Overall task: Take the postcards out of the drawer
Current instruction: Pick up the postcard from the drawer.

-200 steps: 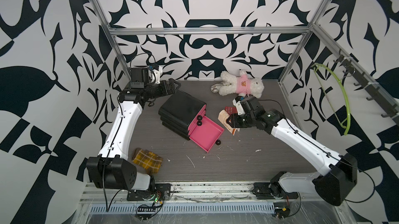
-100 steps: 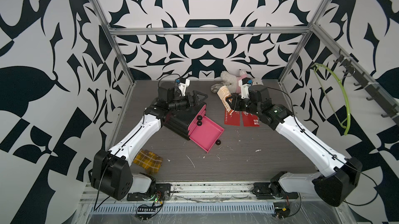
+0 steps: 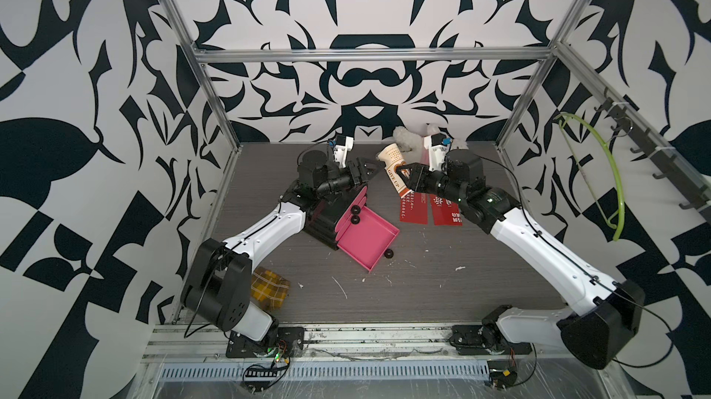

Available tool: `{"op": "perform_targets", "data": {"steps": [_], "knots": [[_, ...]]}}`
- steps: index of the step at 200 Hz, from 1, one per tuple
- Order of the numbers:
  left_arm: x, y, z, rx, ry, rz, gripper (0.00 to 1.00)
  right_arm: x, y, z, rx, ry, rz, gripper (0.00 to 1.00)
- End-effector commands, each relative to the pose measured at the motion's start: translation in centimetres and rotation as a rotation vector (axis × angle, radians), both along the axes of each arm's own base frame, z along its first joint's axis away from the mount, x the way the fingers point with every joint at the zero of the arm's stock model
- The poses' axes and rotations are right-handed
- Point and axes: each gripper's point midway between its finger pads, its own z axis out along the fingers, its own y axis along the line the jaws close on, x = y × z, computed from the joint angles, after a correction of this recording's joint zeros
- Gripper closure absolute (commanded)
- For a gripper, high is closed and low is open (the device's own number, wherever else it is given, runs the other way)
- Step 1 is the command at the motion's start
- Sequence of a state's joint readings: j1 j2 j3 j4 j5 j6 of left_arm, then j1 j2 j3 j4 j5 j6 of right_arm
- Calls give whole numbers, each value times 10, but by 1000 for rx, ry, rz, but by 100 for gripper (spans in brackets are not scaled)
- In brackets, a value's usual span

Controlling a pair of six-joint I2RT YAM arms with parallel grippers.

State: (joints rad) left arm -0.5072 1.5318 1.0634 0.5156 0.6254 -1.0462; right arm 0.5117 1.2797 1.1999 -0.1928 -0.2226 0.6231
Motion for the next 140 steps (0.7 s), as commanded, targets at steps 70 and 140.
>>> {"op": "perform_targets", "data": {"steps": [70, 140], "knots": [[2, -17, 19, -80, -50, -46, 51, 1, 14, 20, 106, -30, 58, 62], [-5, -19, 27, -86, -51, -73, 88, 7, 11, 10, 86, -17, 30, 62]]}}
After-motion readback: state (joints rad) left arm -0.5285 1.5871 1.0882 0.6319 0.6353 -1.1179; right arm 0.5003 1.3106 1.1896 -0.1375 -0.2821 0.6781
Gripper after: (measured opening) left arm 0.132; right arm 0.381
